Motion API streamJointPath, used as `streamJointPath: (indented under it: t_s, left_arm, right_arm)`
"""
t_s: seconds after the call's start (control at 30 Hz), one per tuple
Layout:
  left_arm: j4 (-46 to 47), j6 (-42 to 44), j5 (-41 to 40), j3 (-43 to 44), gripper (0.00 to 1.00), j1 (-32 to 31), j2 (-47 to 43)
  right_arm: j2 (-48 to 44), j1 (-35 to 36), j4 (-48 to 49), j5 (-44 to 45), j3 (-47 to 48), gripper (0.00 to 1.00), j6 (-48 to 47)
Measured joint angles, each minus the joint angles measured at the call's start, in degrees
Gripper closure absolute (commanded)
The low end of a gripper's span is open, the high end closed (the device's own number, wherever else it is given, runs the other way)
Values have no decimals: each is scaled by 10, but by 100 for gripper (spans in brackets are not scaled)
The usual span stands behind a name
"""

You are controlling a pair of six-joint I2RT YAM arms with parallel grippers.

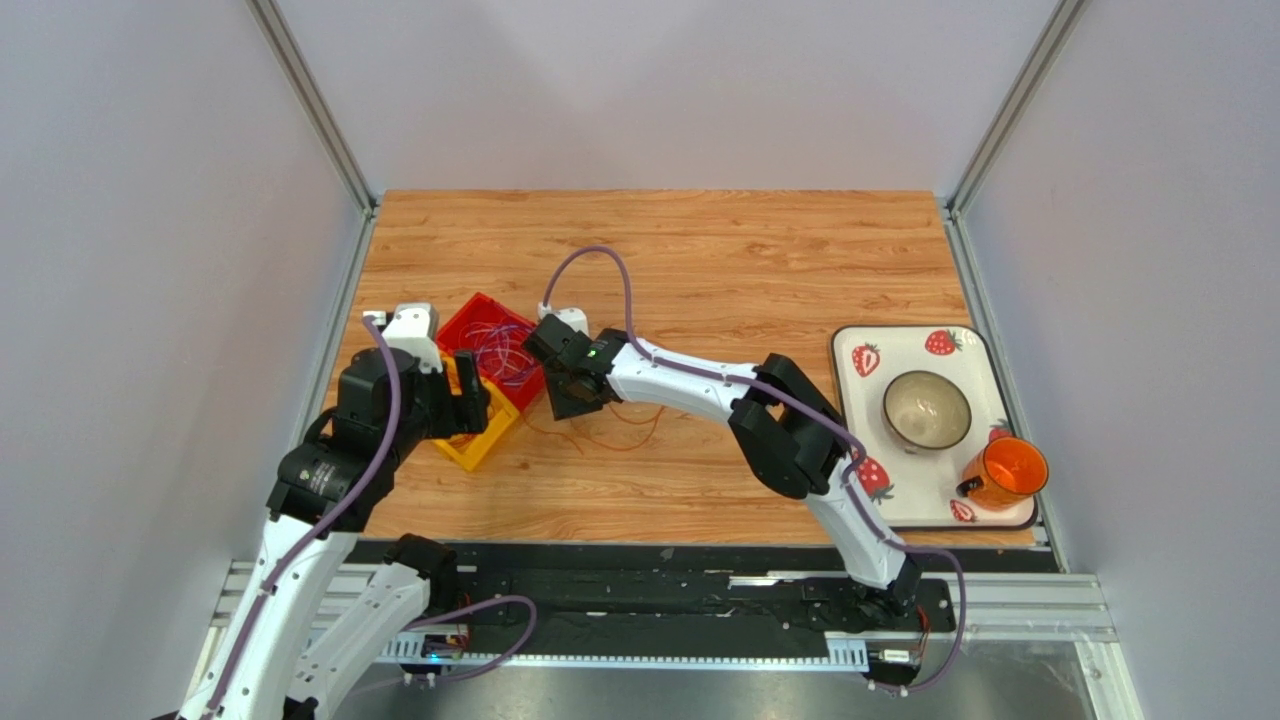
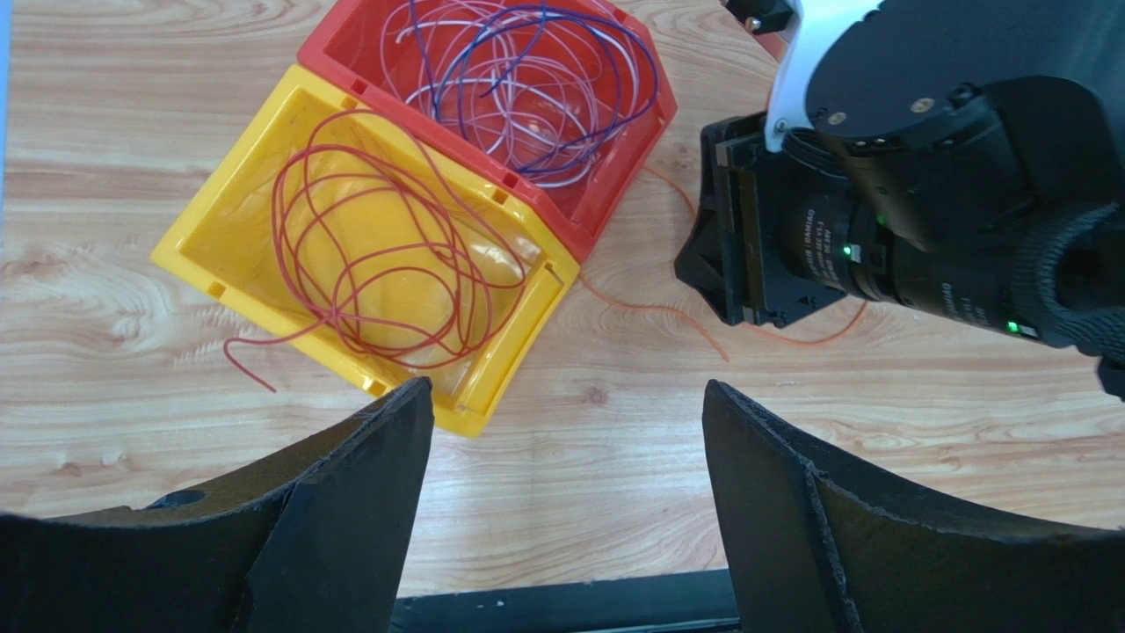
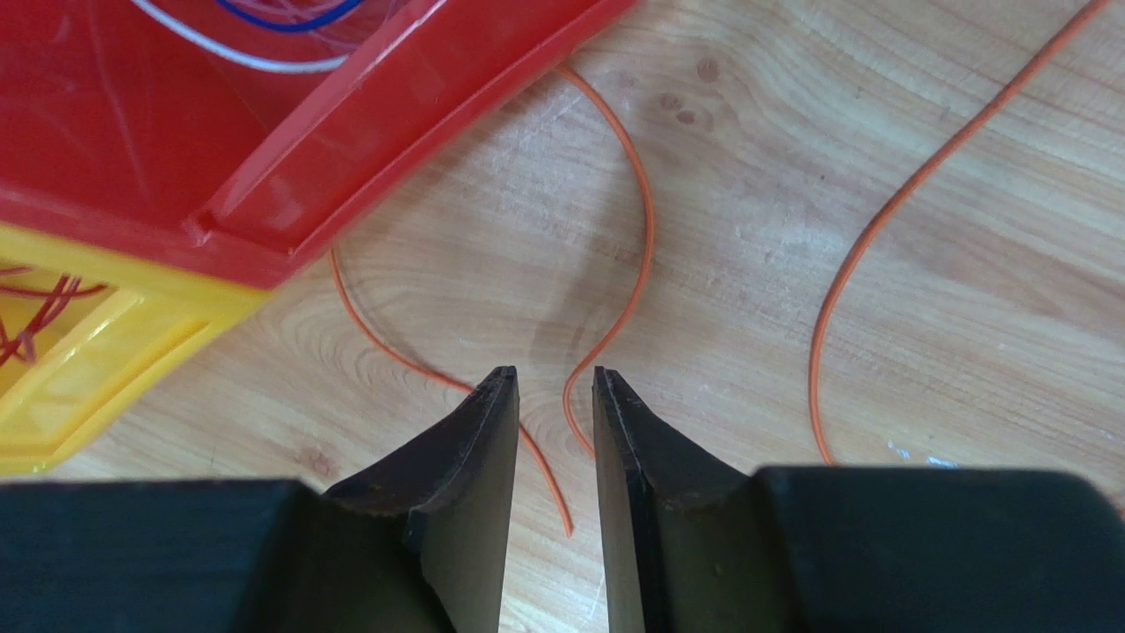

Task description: Untangle the cables

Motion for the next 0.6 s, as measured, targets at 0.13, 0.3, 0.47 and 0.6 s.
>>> streamJointPath:
  t_s: [0.13, 0.3, 0.47, 0.6]
  left_arm:
    - [0, 0, 0, 0, 18, 0, 0]
    - [0, 0, 0, 0, 18, 0, 2]
    - [0, 0, 2, 0, 18, 0, 2]
    - [0, 0, 2, 0, 18, 0, 2]
  right_arm:
    - [24, 0, -20, 15, 30, 68, 6]
    - [40, 0, -45, 33, 52, 68, 12]
    - [42, 1, -61, 46, 52, 71, 15]
    - [45, 1, -61, 50, 52, 86, 17]
